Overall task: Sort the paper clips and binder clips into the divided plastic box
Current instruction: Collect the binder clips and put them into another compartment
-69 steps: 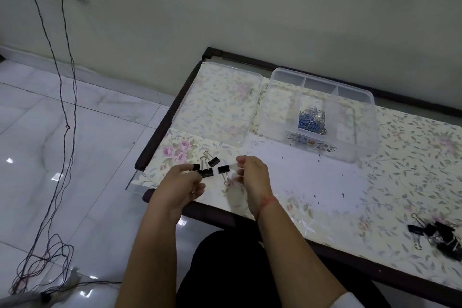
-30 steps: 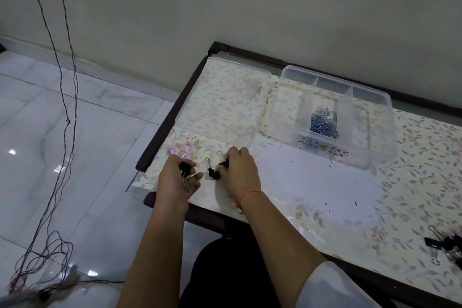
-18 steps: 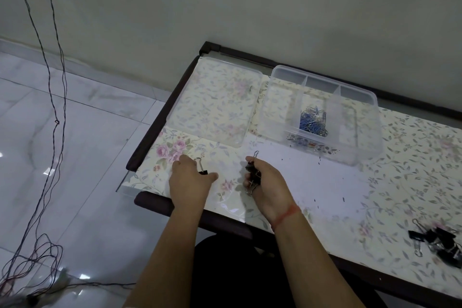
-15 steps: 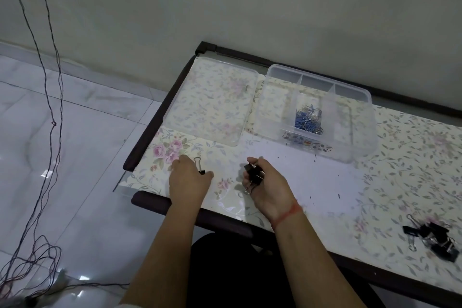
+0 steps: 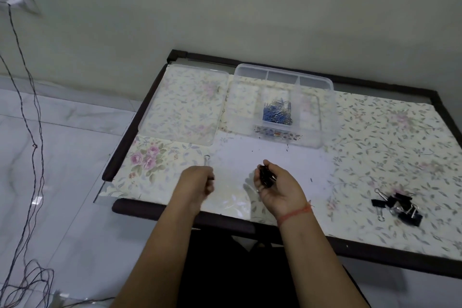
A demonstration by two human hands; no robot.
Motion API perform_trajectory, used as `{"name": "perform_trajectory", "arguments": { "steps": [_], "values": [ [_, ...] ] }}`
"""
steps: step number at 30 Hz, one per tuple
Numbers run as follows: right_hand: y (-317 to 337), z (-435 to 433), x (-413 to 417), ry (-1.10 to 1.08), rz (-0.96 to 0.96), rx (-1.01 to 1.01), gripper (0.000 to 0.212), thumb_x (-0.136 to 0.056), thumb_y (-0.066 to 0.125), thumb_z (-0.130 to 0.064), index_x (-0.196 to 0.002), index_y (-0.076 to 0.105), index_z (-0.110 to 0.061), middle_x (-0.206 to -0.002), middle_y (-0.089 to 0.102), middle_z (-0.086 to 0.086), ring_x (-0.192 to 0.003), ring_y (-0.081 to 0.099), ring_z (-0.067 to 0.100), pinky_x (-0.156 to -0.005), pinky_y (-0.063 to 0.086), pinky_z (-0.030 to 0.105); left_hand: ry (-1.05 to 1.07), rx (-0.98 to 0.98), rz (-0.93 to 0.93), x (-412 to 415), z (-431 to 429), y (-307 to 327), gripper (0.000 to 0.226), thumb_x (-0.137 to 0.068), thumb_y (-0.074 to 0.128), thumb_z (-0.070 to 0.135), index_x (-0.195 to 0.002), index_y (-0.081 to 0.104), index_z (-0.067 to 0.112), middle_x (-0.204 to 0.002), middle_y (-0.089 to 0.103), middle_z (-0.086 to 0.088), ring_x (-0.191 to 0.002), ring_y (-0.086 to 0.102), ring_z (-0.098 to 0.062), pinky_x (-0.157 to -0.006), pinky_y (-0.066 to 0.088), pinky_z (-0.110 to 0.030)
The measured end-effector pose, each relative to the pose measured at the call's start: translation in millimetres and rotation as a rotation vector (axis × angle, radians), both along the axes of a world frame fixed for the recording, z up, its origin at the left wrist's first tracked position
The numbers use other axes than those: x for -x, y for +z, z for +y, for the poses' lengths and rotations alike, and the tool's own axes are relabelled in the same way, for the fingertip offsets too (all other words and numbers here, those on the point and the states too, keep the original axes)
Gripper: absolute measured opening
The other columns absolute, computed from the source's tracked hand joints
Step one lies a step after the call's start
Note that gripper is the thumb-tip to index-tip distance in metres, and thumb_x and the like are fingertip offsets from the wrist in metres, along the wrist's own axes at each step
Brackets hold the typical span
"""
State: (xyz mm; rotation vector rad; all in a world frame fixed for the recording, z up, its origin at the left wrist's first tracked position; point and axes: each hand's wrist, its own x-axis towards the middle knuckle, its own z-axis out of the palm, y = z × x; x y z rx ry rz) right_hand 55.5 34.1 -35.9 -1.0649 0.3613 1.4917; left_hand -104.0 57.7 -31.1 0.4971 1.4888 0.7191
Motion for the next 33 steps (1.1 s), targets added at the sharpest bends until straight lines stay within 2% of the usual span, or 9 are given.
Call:
{"name": "perform_trajectory", "arguments": {
  "steps": [4,8,15,19,22,25,27,31,33],
  "values": [
    [9.0,2.4,-34.3,-0.162,0.036,-0.066,0.015,-0.094,0.049,-0.002,-0.082,0.058,0.001,-0.079,0.053,0.013,-0.068,0.053,0.018,-0.057,0.058,0.028,0.044,0.029,-0.365,-53.5,1.4,29.0,0.014,-0.090,0.044,-0.005,-0.084,0.056,-0.001,-0.074,0.053,-0.014,-0.069,0.057,-0.022,-0.052,0.057,-0.023],
    [28.5,24.0,-73.2,-0.245,-0.075,-0.149,0.017,-0.094,0.049,0.000,-0.080,0.057,-0.002,-0.070,0.051,0.008,-0.062,0.051,0.014,-0.056,0.057,0.022,-0.008,-0.014,-0.409,-110.3,25.5,47.2,0.019,-0.088,0.040,-0.012,-0.088,0.055,-0.002,-0.079,0.053,-0.016,-0.077,0.055,-0.021,-0.088,0.053,-0.036],
    [61.3,102.9,-135.5,-0.158,-0.533,-0.117,0.022,-0.090,0.050,-0.005,-0.070,0.052,-0.012,-0.064,0.044,0.003,-0.054,0.039,0.012,-0.052,0.037,0.020,-0.064,-0.096,-0.425,-205.0,101.3,64.5,0.024,-0.090,0.045,0.022,-0.075,0.052,0.005,-0.064,0.045,-0.005,-0.055,0.041,-0.014,-0.060,0.041,-0.022],
    [63.2,123.0,-149.8,0.103,-0.678,-0.033,0.027,-0.096,0.043,-0.033,-0.075,0.050,-0.015,-0.066,0.044,0.001,-0.053,0.038,0.013,-0.050,0.031,0.024,-0.088,-0.066,-0.277,-238.1,131.6,54.1,0.033,-0.091,0.037,0.027,-0.093,0.055,0.000,-0.084,0.054,-0.012,-0.069,0.050,-0.022,-0.062,0.039,-0.029],
    [52.0,123.3,-154.8,0.238,-0.647,-0.042,0.042,-0.097,0.034,-0.046,-0.119,0.052,-0.015,-0.101,0.057,0.000,-0.089,0.059,0.019,-0.078,0.048,0.030,-0.190,-0.071,-0.118,-249.9,133.2,51.0,0.036,-0.094,0.037,0.027,-0.113,0.054,0.001,-0.111,0.054,-0.012,-0.102,0.053,-0.026,-0.082,0.040,-0.030],
    [48.2,116.9,-159.7,0.204,-0.627,-0.033,0.031,-0.098,0.035,-0.041,-0.092,0.052,-0.016,-0.075,0.051,0.001,-0.063,0.050,0.014,-0.065,0.044,0.029,-0.231,-0.140,0.028,-251.7,128.2,54.5,0.020,-0.093,0.037,0.013,-0.078,0.049,0.007,-0.077,0.048,-0.006,-0.063,0.042,-0.018,-0.054,0.031,-0.025],
    [48.5,107.2,-162.8,0.115,-0.591,-0.039,0.029,-0.097,0.038,-0.031,-0.072,0.044,-0.017,-0.066,0.038,0.000,-0.055,0.037,0.013,-0.055,0.035,0.024,-0.225,-0.206,0.082,-249.5,120.0,49.8,0.018,-0.088,0.040,0.007,-0.071,0.043,0.009,-0.077,0.043,-0.010,-0.065,0.037,-0.020,-0.053,0.024,-0.027],
    [52.9,67.8,-163.2,-0.085,-0.483,-0.125,0.024,-0.094,0.045,-0.011,-0.080,0.049,0.009,-0.079,0.049,0.007,-0.073,0.053,0.018,-0.087,0.052,0.029,-0.240,-0.507,0.227,-245.5,74.9,47.0,0.019,-0.086,0.047,0.013,-0.078,0.062,0.005,-0.073,0.057,-0.006,-0.067,0.047,-0.021,-0.064,0.036,-0.030],
    [50.7,40.1,-166.0,-0.104,-0.549,-0.137,0.011,-0.089,0.050,-0.006,-0.081,0.057,-0.003,-0.081,0.052,0.012,-0.079,0.055,0.020,-0.087,0.052,0.030,-0.308,-0.633,0.310,-243.6,46.7,46.5,0.019,-0.087,0.049,0.016,-0.087,0.067,0.011,-0.078,0.064,0.000,-0.072,0.056,-0.017,-0.069,0.044,-0.030]
  ]
}}
